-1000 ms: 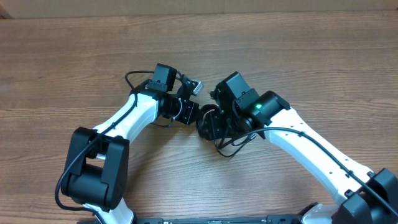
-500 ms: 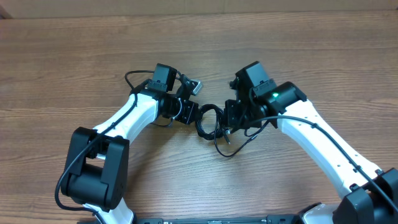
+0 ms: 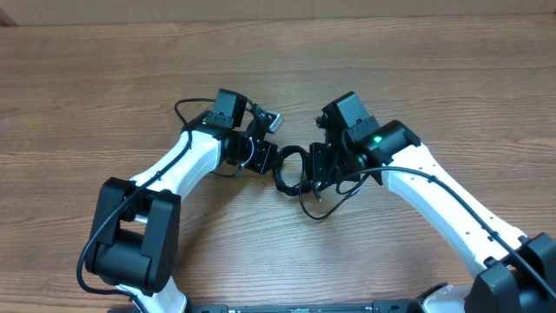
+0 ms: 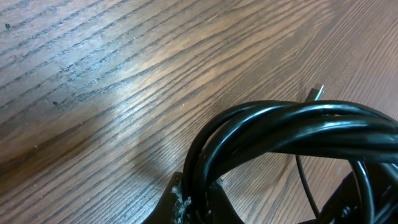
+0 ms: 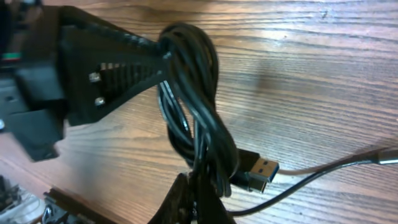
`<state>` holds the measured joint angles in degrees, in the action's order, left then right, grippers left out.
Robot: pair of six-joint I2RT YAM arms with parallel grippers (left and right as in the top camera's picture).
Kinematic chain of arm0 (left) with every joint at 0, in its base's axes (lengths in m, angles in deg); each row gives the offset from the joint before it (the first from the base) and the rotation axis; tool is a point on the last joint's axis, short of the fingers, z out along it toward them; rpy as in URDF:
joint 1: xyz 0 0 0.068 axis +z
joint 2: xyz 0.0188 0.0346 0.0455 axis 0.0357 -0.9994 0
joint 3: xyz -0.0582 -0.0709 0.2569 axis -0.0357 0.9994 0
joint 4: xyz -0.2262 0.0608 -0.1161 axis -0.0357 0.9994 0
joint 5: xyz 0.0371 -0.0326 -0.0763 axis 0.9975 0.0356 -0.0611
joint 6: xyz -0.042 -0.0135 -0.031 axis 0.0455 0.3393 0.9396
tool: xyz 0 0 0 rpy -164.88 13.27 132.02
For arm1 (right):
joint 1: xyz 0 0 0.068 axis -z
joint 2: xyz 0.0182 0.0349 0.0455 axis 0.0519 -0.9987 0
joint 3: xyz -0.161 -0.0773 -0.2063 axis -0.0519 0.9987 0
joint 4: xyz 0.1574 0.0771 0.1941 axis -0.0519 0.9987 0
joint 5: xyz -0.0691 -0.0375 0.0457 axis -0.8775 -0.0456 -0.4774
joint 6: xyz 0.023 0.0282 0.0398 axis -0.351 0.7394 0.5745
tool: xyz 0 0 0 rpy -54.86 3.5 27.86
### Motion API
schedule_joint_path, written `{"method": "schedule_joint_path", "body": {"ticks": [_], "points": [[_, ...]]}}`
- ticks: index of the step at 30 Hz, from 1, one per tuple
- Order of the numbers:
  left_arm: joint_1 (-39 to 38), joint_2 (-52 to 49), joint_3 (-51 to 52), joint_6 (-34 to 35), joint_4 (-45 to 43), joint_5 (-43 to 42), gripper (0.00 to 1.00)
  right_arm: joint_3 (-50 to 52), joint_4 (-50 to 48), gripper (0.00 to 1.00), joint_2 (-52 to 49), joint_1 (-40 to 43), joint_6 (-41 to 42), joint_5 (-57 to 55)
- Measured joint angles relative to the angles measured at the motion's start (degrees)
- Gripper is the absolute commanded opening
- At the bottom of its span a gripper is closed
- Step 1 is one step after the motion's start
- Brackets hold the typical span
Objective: Untangle cables
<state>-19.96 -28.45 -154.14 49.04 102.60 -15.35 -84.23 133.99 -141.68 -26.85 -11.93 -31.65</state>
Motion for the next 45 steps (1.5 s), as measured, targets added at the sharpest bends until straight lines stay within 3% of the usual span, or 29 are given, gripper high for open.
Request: {"method": "schedule_joint_path", "body": {"ticks": [13, 26, 37, 45], "points": [[0.00, 0.00, 0.00, 0.00, 0.04, 0.42, 0.04, 6.08, -8.28, 0.04, 0.00, -3.26, 3.30, -1.53], [0.00, -0.02, 0.00, 0.00, -0.02, 1.68, 0.04, 11.39, -18.40, 0.04, 0.00, -5.86, 6.03, -10.69], [0.00, -0.02, 0.00, 0.00, 0.00, 1.18, 0.04, 3.69, -7.21, 0.07, 2.47, -5.42, 3.02, -11.54], [0.09, -0.02, 0.00, 1.55, -0.04, 1.20, 0.04, 2.64, 0.15, 0.09, 4.94, -0.50, 2.10, -11.74]]}}
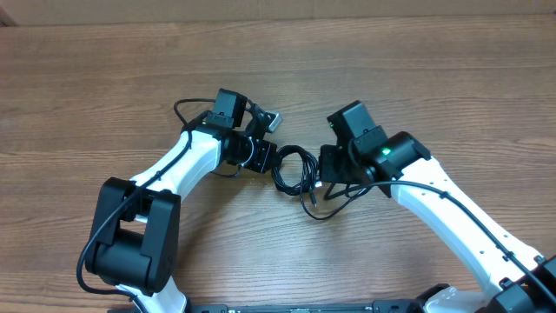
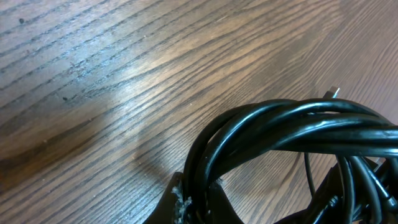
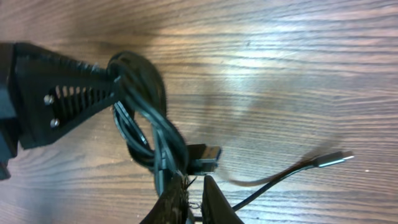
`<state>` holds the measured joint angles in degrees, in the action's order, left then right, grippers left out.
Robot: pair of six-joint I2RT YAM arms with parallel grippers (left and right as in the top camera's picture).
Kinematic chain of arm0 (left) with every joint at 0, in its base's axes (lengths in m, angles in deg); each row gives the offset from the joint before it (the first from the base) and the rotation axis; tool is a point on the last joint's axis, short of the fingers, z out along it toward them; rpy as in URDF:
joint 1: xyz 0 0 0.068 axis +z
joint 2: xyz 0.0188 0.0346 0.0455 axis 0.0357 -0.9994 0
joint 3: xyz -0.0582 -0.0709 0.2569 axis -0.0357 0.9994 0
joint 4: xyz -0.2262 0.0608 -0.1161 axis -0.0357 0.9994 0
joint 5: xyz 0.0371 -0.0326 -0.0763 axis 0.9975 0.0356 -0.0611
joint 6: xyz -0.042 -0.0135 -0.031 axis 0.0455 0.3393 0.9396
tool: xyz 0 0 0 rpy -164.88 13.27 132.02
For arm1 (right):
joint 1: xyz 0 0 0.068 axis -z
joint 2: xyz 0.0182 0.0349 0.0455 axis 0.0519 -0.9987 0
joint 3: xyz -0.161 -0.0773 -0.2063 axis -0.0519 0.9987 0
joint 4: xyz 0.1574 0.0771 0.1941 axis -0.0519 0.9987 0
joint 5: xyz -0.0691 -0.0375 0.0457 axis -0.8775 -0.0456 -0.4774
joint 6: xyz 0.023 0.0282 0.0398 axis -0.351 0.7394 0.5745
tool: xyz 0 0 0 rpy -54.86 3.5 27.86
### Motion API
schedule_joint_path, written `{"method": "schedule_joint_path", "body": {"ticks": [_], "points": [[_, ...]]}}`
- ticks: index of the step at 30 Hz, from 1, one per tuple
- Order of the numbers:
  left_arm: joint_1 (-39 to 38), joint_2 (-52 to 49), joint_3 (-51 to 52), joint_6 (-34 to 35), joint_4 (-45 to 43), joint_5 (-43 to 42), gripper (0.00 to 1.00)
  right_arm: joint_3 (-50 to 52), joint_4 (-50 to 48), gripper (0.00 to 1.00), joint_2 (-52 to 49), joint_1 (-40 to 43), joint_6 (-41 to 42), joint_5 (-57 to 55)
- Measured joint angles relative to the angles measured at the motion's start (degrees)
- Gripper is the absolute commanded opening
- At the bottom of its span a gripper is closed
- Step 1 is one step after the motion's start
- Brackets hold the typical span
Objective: Untangle cables
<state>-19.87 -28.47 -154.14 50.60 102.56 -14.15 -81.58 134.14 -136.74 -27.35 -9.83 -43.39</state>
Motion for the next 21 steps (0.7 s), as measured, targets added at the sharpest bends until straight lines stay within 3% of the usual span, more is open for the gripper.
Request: {"method": "schedule_joint_path", "body": {"ticks": [4, 12, 21], "points": [[0.35, 0.00, 0.00, 0.63, 0.04, 0.00, 0.04, 0.00, -0.96, 0.11, -0.09, 0.28, -0.07, 0.22], [0.63, 0.00, 0.00, -1.40, 0.46, -0.81, 0.04, 0.00, -4.20, 0.34, -1.68, 0.57, -0.28, 2.23], [0.63, 0.00, 0.00, -2.89, 0.50, -2.62, 0.04, 0.00, -4.22, 0.34, -5.68, 0.61, -2.14, 5.40]]}}
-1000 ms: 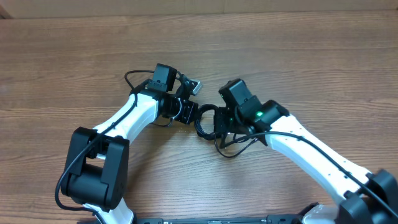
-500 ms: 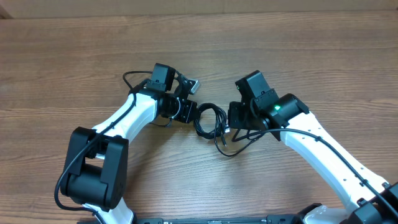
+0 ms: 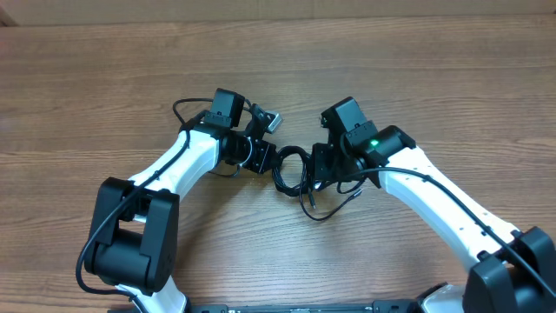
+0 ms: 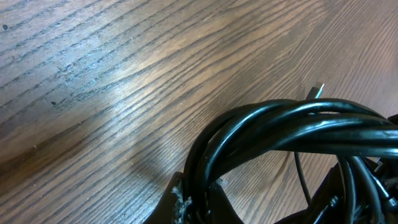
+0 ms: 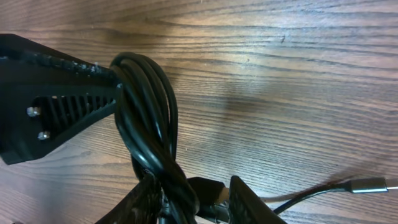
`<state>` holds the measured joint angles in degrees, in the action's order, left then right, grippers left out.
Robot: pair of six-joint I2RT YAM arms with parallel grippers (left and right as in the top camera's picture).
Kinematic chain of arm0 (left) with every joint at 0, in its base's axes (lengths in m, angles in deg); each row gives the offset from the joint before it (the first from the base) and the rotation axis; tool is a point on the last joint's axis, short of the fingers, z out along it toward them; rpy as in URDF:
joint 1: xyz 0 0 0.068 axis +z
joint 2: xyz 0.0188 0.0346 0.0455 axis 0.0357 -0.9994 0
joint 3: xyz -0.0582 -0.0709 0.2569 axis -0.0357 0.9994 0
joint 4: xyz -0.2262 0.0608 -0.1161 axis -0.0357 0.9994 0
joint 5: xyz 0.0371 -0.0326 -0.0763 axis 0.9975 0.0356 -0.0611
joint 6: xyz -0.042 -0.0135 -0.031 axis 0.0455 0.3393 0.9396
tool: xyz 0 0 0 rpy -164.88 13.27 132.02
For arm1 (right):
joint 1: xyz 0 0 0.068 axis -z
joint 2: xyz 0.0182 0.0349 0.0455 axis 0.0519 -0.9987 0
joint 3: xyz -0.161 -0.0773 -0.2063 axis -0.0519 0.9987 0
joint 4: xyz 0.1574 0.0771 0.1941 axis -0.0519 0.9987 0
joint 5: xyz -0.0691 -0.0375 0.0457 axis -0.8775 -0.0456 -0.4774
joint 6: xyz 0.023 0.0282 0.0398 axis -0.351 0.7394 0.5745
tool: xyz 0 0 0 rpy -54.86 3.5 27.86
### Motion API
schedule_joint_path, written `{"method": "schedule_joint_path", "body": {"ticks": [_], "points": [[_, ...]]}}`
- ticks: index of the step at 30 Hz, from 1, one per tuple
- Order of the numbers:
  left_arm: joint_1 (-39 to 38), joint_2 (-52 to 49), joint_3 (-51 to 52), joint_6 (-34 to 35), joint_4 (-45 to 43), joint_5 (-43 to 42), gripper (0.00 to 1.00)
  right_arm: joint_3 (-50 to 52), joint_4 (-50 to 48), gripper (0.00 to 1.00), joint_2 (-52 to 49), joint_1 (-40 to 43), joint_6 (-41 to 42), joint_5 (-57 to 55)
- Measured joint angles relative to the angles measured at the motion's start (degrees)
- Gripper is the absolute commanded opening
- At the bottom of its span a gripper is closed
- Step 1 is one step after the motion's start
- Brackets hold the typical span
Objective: Untangle cables
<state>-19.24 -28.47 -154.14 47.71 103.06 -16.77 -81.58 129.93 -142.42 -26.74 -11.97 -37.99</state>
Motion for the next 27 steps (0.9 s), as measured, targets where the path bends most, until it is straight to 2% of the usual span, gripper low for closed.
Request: {"method": "schedule_joint_path", "body": {"ticks": [9, 11, 15, 23, 26, 27], "points": [[0.00, 0.00, 0.00, -0.02, 0.22, -1.51, 0.04, 0.00, -0.81, 0.26, 0.00, 0.00, -0.81, 0.55], [0.00, 0.00, 0.00, -0.17, 0.33, -2.05, 0.04, 0.00, -0.79, 0.21, 0.00, 0.00, -0.85, 0.63], [0.00, 0.00, 0.00, -0.20, 0.39, -2.56, 0.04, 0.00, -0.76, 0.04, 0.00, 0.00, -1.22, 0.68], [0.04, 0.00, 0.00, -0.24, 0.46, -2.56, 0.04, 0.00, -0.79, 0.04, 0.00, 0.00, -1.31, 0.85], [0.04, 0.00, 0.00, -0.26, 0.48, -2.54, 0.10, 0.00, -0.79, 0.04, 0.00, 0.00, -1.33, 0.85], [0.04, 0.00, 0.00, -0.26, 0.52, -2.51, 0.20, 0.00, -0.79, 0.04, 0.00, 0.00, -1.44, 0.87]]}}
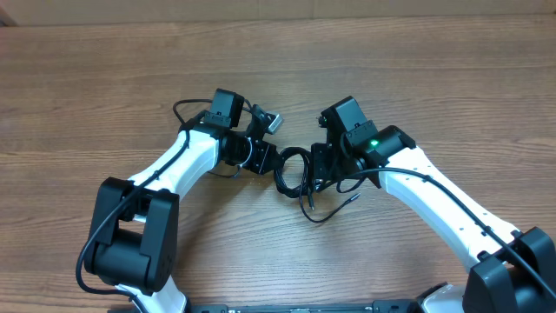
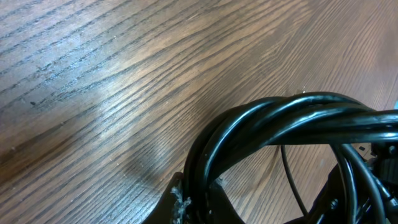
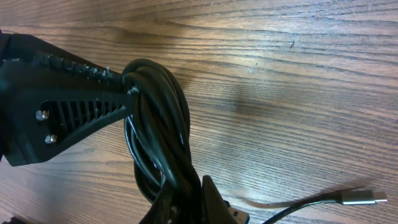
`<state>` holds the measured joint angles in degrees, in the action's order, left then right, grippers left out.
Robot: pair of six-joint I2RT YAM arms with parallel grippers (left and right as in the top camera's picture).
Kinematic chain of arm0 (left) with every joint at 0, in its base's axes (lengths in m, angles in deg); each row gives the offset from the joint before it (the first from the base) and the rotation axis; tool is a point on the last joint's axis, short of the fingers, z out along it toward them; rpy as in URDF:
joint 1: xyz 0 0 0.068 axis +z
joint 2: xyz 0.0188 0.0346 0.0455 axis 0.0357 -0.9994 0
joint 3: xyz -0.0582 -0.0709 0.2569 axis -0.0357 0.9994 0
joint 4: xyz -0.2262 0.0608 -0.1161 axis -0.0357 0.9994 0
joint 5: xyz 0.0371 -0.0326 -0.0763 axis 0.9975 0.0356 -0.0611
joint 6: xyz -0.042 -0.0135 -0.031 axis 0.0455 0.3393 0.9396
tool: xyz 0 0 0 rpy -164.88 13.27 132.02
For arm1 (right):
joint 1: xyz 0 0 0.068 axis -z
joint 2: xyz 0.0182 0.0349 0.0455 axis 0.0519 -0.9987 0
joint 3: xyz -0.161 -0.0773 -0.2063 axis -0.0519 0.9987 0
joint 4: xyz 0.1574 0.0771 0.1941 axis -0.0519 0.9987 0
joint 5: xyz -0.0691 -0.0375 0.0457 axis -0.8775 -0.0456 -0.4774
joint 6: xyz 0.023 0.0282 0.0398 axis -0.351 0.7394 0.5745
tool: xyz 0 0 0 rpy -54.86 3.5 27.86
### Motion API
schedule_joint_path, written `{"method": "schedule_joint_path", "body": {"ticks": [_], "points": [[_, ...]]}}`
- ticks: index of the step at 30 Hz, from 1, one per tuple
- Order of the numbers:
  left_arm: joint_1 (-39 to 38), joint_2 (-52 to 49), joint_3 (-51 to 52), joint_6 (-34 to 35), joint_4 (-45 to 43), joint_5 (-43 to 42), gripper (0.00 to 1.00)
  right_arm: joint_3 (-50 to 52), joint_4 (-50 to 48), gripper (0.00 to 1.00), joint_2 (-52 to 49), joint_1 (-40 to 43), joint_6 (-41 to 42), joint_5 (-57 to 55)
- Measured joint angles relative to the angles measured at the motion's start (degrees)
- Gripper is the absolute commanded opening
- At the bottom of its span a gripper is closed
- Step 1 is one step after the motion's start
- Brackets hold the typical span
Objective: Untangle cables
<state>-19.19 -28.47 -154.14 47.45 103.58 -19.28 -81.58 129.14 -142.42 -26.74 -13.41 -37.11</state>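
Observation:
A twisted bundle of black cables (image 1: 291, 169) hangs between the two grippers just above the table. My left gripper (image 1: 268, 157) is shut on the bundle's left loop (image 2: 280, 118), with the fingertips (image 2: 180, 202) pinching it at the bottom of the left wrist view. My right gripper (image 3: 183, 202) is shut on the bundle's twisted lower part (image 3: 163, 124), close to the left gripper's finger (image 3: 68, 106). A blue-tongued USB plug (image 3: 239, 216) peeks out beside the right fingers. A thin cable (image 1: 326, 211) trails off the bundle and ends in a silver plug (image 3: 362, 197).
Bare wooden table (image 1: 417, 69) lies all round. A small silver connector (image 1: 274, 121) sits by the left wrist. Both white arms reach in from the near edge and meet at the middle of the table.
My right gripper stood open round the bundle; now it is shut on it, a little lower on the twist. The left gripper still holds its loop in the same place.
First both grippers were shut on the bundle, close together. Then the right gripper was farther right, with the bundle drawn out longer. Then it was back near the left one with its fingers apart round the twist. Now it grips the twist again.

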Motion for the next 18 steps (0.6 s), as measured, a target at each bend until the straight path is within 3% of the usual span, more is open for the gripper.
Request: {"method": "schedule_joint_path", "body": {"ticks": [4, 6, 13, 18], "points": [[0.20, 0.00, 0.00, -0.37, 0.63, 0.00, 0.51, 0.00, 0.02, 0.04, -0.04, 0.00, -0.70, -0.28], [0.70, 0.00, 0.00, -0.52, 0.98, -0.09, 0.56, 0.00, 0.00, 0.04, -0.09, 0.00, -1.18, -0.31], [4.76, 0.00, 0.00, -0.61, 2.08, -1.40, 0.54, 0.00, 0.02, 0.04, -0.11, 0.00, -7.50, 2.38], [7.93, 0.00, 0.00, -3.23, 3.56, -7.06, 0.51, 0.00, 0.02, 0.04, -0.11, 0.00, -10.60, 4.59]]}}
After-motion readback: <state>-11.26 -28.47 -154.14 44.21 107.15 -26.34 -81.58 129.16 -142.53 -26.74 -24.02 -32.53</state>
